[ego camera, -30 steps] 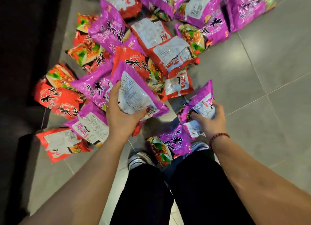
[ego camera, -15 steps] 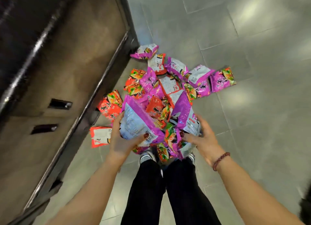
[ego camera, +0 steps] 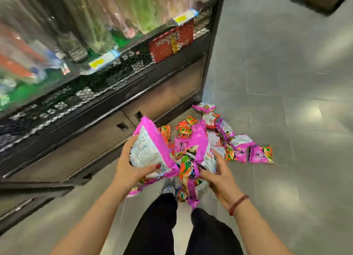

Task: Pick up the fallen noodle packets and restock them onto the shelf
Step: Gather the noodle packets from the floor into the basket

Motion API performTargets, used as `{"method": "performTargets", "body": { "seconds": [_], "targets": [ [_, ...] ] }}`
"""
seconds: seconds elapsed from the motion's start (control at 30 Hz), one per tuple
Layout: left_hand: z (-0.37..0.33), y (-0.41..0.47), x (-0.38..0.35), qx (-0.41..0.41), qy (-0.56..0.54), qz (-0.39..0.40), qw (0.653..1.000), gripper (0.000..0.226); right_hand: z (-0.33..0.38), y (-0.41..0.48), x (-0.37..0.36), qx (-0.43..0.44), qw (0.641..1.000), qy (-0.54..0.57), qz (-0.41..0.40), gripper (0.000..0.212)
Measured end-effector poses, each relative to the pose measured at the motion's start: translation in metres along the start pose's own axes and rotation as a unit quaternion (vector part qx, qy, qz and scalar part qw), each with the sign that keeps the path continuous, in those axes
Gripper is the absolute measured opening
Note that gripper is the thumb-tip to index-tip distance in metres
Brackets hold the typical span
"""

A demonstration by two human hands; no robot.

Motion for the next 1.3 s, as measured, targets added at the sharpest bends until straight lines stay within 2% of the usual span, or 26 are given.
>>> {"method": "performTargets", "body": {
  "seconds": [0.07,0.2,0.3,0.43,0.63,0.83,0.97,1.1,1.3],
  "targets": [
    [-0.001,-0.034,0.004,-0.008,-0.025,-0.044,0.999,0.095,0.005,-0.010,-0.009,-0.007,0.999,-0.023,0.047,0.107],
    [0.012,-0.095,0.006,-0.011,-0.083,-0.124,0.989,0.096,0.014,-0.027,-0.026,-0.038,0.989,-0.056,0.130,0.082],
    [0.025,-0.130,0.005,-0.009,-0.119,-0.179,0.977,0.093,0.015,-0.034,-0.038,-0.055,0.976,-0.096,0.188,0.081],
    [0.044,-0.149,0.008,0.006,-0.149,-0.205,0.967,0.101,0.006,-0.037,-0.051,-0.072,0.965,-0.133,0.214,0.069],
    [0.075,-0.138,0.025,0.046,-0.189,-0.170,0.966,0.092,-0.016,-0.034,-0.061,-0.081,0.970,-0.148,0.174,0.070],
    [0.111,-0.091,0.036,0.074,-0.158,-0.100,0.980,0.088,-0.057,-0.001,-0.047,-0.078,0.984,-0.130,0.096,0.067],
    [0.152,-0.038,0.026,0.100,-0.141,-0.084,0.981,0.087,-0.089,0.039,-0.017,-0.096,0.988,-0.114,0.049,0.071],
    [0.210,0.021,0.003,0.118,-0.123,-0.084,0.982,0.088,-0.125,0.096,0.027,-0.109,0.989,-0.100,0.019,0.066],
    [0.286,0.088,-0.036,0.107,-0.096,-0.073,0.987,0.092,-0.179,0.175,0.083,-0.128,0.987,-0.095,0.009,0.061]
  ]
}}
Point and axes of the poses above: each hand's wrist, its own y-axis towards the middle knuckle, its own x-axis out of the back of the hand, z = x × y, the point moved 5 cm from there along y, towards the middle knuckle, and after that the axes turned 4 degrees about z, right-handed, at the moved point
